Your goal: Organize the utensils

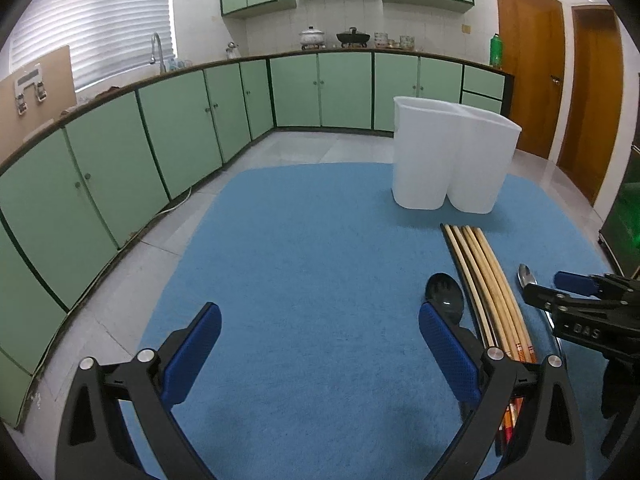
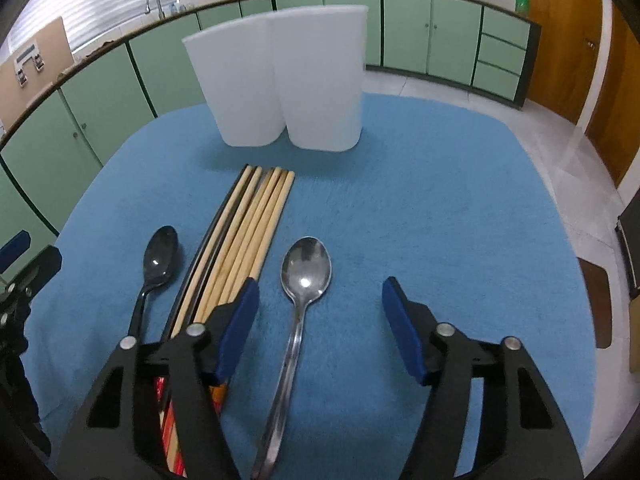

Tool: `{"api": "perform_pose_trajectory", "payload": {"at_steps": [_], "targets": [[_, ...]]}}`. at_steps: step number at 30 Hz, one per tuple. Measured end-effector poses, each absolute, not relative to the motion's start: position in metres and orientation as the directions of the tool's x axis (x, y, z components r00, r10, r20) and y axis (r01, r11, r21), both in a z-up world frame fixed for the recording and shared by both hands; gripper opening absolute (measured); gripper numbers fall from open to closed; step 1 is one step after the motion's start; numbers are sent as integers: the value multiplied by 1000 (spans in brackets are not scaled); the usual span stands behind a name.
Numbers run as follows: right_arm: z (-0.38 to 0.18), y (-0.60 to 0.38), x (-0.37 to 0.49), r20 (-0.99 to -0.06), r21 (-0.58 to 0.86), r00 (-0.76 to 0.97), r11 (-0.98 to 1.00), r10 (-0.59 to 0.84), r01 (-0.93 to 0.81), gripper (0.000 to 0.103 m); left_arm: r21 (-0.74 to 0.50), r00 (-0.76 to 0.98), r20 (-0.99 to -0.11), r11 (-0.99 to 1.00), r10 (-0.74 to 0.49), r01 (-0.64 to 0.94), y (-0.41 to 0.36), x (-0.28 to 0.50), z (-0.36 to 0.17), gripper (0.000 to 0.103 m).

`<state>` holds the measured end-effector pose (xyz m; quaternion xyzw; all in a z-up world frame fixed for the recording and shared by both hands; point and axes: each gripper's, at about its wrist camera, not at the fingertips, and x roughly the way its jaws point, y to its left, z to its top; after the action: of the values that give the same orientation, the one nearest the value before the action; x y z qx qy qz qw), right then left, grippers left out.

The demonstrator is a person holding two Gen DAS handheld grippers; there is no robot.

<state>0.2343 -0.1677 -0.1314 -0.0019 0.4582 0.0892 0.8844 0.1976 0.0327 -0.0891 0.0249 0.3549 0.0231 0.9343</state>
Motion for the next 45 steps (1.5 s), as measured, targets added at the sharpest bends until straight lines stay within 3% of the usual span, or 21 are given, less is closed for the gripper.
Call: {"api": "perform_pose_trajectory", "payload": {"at_steps": [7, 18, 42, 45], "targets": [[-134, -166, 235, -806, 82, 569, 982, 164, -167, 28, 47, 734, -679, 999, 23, 12, 20, 206, -96, 97], [-131, -184, 238, -802, 100, 571, 982, 175, -161, 27, 51, 678, -734, 992, -39, 111, -21, 229, -110, 97], [-136, -181, 242, -805, 88, 570, 983, 165, -161, 28, 13, 574, -818, 995, -44, 95, -18, 277, -134, 97], [-136, -181, 244, -811, 95, 560, 983, 168, -157, 28, 1, 571, -819, 995, -55, 97, -15, 282, -132, 93]]}}
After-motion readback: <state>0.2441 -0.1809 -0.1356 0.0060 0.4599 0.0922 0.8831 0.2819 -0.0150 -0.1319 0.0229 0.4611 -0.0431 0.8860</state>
